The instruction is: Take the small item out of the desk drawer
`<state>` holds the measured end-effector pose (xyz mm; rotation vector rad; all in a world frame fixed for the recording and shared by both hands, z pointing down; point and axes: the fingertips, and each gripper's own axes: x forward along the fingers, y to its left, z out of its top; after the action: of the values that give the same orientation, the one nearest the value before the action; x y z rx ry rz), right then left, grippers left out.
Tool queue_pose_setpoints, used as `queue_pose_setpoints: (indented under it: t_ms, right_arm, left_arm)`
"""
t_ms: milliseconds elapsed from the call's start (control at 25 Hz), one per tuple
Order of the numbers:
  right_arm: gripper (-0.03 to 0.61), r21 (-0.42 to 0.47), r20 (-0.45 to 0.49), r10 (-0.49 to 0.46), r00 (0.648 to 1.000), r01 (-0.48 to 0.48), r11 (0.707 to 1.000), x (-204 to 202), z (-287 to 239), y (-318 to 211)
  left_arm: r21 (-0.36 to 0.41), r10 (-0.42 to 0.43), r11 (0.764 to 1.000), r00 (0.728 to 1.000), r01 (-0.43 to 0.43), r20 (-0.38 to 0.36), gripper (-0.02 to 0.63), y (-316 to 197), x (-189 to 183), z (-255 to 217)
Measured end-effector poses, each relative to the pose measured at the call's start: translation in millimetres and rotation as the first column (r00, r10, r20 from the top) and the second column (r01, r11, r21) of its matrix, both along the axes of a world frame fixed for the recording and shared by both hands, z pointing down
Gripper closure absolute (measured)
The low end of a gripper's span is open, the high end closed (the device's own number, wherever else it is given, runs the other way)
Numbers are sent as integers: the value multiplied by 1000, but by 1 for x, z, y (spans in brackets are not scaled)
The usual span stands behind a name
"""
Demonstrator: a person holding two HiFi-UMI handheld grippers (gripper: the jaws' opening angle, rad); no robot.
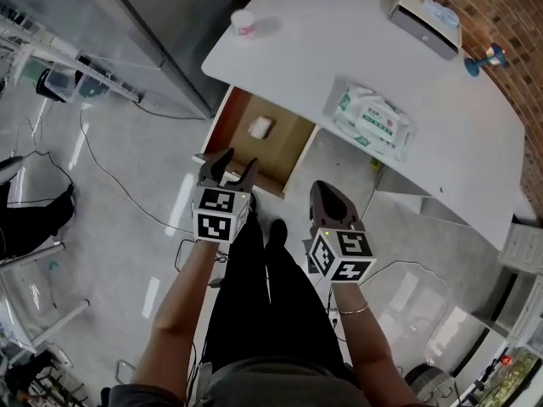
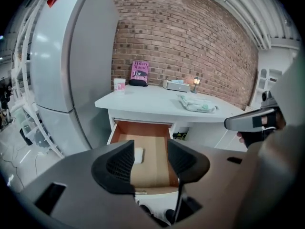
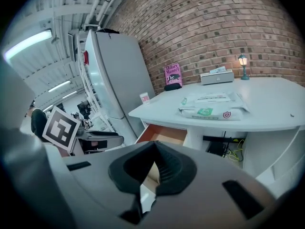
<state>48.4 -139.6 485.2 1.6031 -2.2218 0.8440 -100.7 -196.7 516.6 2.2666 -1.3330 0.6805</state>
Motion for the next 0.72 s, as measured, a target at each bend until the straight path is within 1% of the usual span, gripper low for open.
queue_pose_setpoints:
  t_ms: [240, 440, 720]
  right_arm:
    - [572, -26, 16, 47, 999, -47, 999, -1, 20, -3]
    - [572, -53, 21, 92, 996, -91, 994, 7, 38, 0]
    - [572, -85, 32, 158, 987, -154, 984, 17, 58, 6]
  left_arm:
    - [-42, 54, 998, 997, -52, 50, 408, -14, 2, 30]
    - [-67, 96, 994, 991, -90, 92, 408, -24, 8, 52]
    - [-90, 164, 984, 971, -151, 173, 408, -42, 15, 77]
